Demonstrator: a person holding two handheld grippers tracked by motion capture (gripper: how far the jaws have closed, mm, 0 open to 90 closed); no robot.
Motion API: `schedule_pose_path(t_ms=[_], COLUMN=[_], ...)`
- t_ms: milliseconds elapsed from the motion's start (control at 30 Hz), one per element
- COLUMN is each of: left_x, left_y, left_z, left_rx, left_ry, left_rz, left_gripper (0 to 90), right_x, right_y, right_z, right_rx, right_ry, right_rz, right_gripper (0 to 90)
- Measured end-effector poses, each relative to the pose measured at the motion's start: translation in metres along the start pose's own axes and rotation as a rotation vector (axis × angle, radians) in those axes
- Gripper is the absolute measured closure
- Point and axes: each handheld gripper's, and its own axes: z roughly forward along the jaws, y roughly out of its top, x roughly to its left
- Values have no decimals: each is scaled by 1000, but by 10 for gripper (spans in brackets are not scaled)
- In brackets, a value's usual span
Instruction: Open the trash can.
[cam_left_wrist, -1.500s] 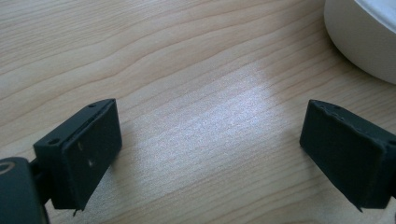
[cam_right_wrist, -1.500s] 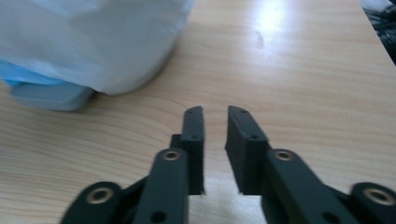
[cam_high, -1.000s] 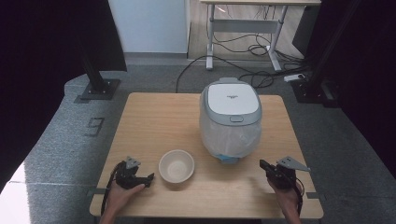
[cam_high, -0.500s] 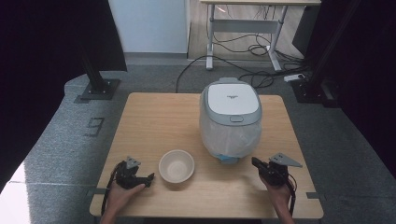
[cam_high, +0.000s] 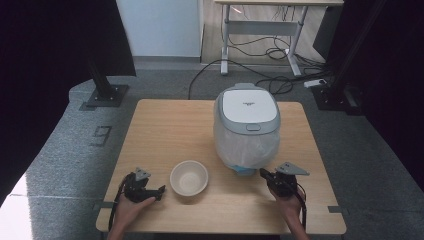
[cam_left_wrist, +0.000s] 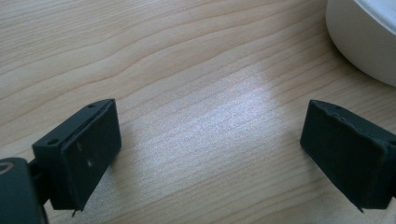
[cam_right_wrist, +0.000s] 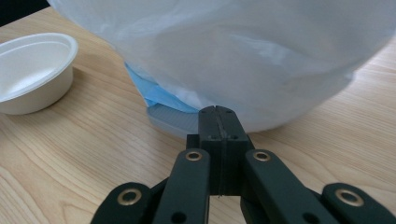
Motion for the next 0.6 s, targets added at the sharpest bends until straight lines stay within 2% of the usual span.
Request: schedule_pose_path(t_ms=[333, 600], left_x=[0, 0], left_y=[0, 0], left_z=[0, 0], left_rx=[0, 0], left_ry=[0, 0], left_rz=[-1, 0], left_gripper=[47, 47], right_x=[7, 15], right_y=[3, 6], right_z=[18, 36], right_rx=[9, 34], right_ry=[46, 57], right_rz=[24, -10], right_gripper=[896, 896])
